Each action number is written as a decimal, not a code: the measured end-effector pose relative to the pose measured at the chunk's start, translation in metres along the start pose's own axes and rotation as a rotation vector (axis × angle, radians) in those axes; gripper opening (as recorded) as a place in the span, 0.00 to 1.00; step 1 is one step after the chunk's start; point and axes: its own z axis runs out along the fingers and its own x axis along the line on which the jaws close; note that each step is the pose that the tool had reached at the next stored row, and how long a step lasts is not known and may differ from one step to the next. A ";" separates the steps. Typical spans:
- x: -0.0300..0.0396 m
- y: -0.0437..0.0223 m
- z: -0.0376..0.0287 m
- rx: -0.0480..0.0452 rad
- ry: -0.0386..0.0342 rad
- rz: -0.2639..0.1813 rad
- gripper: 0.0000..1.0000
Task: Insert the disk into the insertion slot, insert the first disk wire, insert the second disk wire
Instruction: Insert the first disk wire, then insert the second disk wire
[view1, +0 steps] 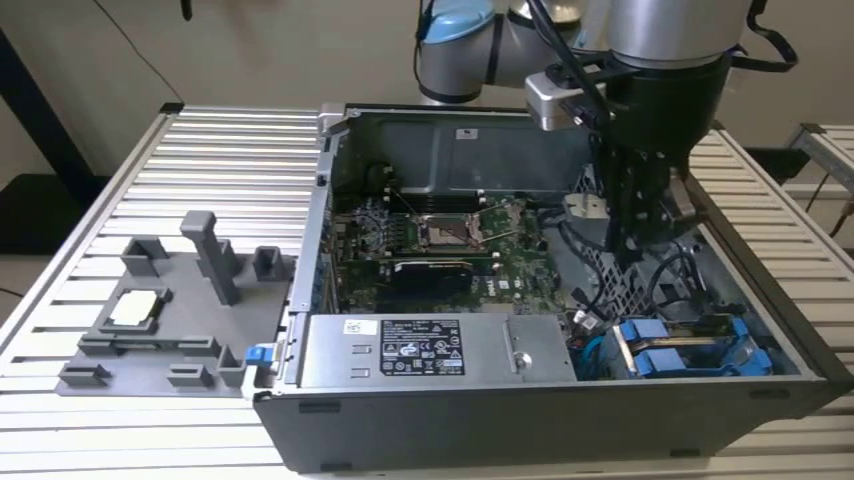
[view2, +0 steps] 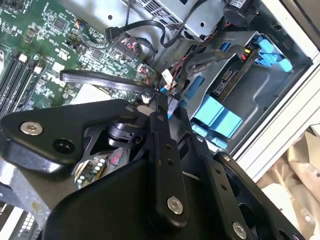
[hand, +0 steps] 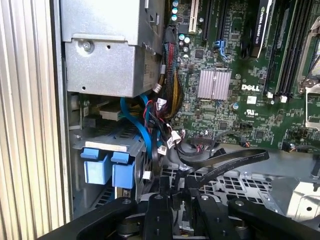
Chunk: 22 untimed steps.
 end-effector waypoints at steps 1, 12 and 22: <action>-0.0001 0.0000 0.0000 0.0003 -0.0014 0.000 0.27; 0.0003 -0.0008 -0.0039 0.0009 -0.0089 0.002 0.27; 0.0000 0.0008 -0.0020 0.0010 -0.0097 0.002 0.27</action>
